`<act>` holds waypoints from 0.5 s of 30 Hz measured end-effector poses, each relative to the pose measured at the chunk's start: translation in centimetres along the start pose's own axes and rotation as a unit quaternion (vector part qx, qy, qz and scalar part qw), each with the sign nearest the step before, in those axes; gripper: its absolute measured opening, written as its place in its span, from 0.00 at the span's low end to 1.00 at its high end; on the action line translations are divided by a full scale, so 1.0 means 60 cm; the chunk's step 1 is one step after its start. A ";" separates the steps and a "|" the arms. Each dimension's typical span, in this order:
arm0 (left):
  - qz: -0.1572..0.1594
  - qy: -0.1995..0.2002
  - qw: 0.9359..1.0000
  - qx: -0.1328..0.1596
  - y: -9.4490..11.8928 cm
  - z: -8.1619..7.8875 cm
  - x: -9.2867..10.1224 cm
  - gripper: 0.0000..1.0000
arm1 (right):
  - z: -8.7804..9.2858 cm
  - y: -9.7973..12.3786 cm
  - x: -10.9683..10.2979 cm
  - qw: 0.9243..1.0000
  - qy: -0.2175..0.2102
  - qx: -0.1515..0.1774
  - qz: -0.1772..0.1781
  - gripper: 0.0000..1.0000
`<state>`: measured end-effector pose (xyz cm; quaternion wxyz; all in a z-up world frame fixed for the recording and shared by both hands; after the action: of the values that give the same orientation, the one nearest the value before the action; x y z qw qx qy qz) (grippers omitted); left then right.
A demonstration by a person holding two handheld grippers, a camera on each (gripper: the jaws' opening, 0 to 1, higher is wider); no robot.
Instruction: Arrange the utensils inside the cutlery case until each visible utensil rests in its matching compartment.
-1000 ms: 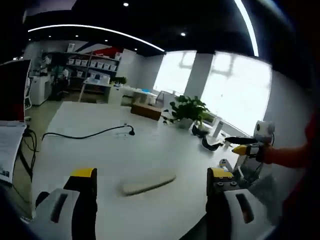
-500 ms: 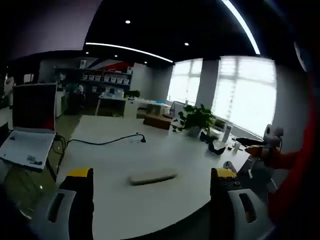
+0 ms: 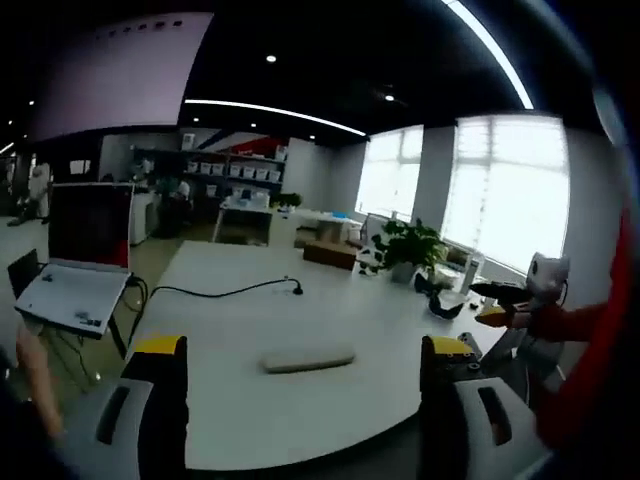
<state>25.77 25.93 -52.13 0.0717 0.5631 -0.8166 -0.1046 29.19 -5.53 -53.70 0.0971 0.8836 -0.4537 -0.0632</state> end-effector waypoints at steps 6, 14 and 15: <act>0.001 -0.010 1.000 -0.004 -0.009 0.001 0.000 0.97 | 0.001 0.012 0.018 1.000 0.009 0.004 0.027 0.62; 0.024 -0.009 1.000 -0.017 -0.028 0.008 0.008 0.97 | 0.000 0.020 0.017 0.999 -0.013 0.014 0.044 0.64; 0.025 -0.010 1.000 -0.016 -0.029 0.007 0.008 0.97 | 0.006 0.019 0.010 0.999 -0.002 0.009 0.042 0.64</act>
<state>27.09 24.89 -52.98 0.0751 0.5400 -0.8295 -0.1211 28.57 -6.72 -53.78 0.0909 0.8647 -0.4908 -0.0569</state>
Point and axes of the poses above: the point that each gripper's makers call its tool centre point, and the gripper's own axes: y roughly backward along the fingers, x roughly to its right, z roughly out of its underside, the point moved 1 cm from there along y, roughly backward along the fingers, and after that the axes turned 8 degrees about -y, right-handed, at the moved point
